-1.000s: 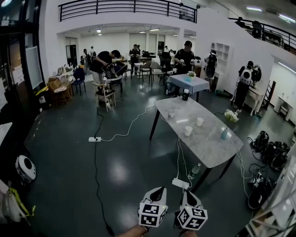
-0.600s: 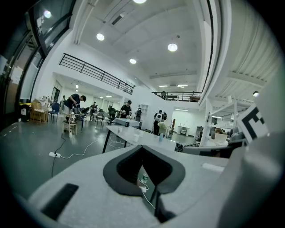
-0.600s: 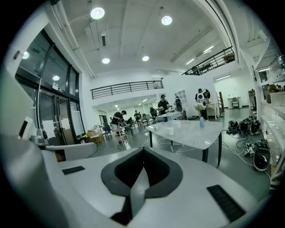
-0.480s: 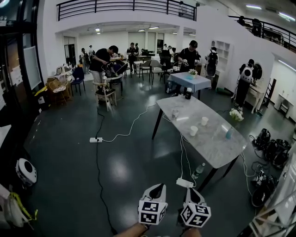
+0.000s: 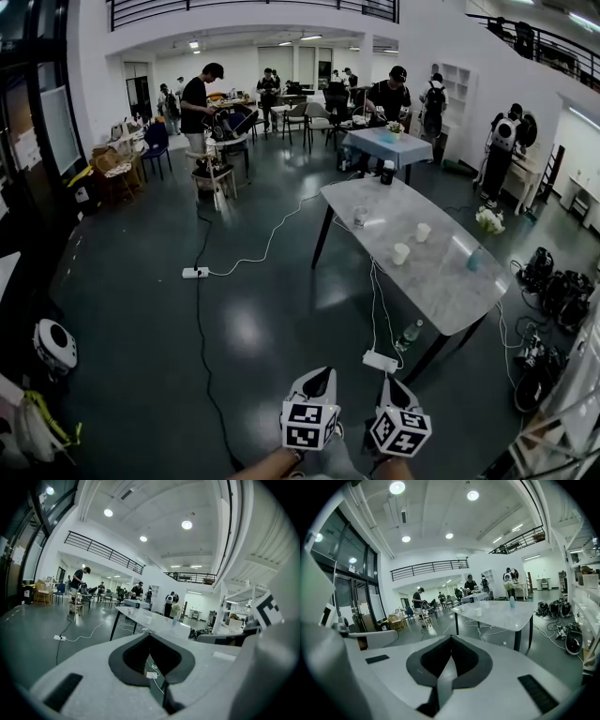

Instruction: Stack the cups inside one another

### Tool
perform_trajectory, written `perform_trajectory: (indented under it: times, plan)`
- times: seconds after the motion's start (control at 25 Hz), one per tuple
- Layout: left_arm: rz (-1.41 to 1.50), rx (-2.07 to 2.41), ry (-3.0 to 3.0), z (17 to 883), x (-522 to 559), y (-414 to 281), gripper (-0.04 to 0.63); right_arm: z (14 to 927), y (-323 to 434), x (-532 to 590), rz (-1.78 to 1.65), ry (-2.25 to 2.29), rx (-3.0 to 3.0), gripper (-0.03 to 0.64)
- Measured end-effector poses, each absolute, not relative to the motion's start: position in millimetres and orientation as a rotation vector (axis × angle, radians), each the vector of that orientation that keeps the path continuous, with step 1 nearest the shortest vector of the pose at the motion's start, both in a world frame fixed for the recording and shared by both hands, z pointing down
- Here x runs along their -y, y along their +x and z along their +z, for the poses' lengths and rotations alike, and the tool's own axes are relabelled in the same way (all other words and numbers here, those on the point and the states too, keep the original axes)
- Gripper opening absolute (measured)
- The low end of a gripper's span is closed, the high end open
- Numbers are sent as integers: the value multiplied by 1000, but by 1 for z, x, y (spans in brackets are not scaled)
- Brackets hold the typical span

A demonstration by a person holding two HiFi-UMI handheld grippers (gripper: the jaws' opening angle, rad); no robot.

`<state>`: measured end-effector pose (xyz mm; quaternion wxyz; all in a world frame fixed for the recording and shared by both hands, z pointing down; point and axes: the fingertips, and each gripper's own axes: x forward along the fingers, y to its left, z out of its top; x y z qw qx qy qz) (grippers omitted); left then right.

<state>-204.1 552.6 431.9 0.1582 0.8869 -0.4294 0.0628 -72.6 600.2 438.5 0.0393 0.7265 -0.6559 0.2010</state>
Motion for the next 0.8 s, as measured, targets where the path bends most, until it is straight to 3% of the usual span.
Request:
perform_trajectory:
  times: [0.8]
  plan:
    - [177, 1316, 2525, 416, -370, -134, -5, 420, 2, -405, 566, 2164, 2087, 8]
